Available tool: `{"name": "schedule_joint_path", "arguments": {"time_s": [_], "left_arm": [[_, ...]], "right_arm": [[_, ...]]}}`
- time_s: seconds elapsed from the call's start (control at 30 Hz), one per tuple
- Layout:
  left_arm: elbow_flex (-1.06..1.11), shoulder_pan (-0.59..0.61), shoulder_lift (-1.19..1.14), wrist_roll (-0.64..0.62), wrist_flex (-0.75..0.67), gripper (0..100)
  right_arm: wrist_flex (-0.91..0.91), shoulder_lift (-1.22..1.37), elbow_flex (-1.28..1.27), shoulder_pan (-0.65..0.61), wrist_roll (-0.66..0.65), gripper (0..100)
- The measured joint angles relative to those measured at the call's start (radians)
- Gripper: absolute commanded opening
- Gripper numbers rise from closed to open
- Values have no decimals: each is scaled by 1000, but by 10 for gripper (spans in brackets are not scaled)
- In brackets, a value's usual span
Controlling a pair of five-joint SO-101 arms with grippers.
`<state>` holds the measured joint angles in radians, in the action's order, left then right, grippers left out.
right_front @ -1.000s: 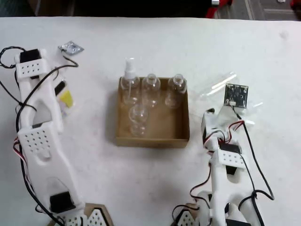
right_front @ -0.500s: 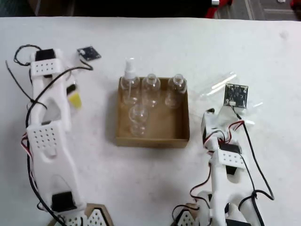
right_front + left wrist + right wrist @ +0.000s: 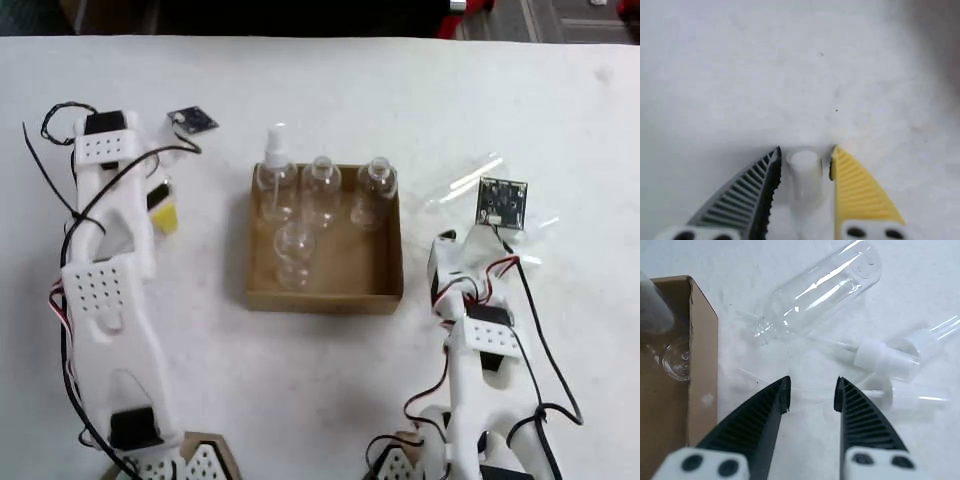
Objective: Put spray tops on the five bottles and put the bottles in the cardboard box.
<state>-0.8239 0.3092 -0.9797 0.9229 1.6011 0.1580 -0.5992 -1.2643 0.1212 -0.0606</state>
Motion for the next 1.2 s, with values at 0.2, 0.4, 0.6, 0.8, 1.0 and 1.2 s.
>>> {"name": "schedule_joint_path", "arguments": {"time_s": [0.2,0.4,0.6,0.8,1.0,1.2], "left_arm": [[0,-5,0,-17,2,30],[0,-8,37,-199,34,28],[0,-8,173,-316,152,27],[0,-8,313,-322,170,27],[0,-8,508,-493,172,27],[0,-6,690,-632,172,20]], "right_arm": [[0,0,0,0,0,129],[0,0,0,0,0,128],[0,0,0,0,0,128],[0,0,0,0,0,128],[0,5,0,0,0,127],[0,5,0,0,0,127]]}}
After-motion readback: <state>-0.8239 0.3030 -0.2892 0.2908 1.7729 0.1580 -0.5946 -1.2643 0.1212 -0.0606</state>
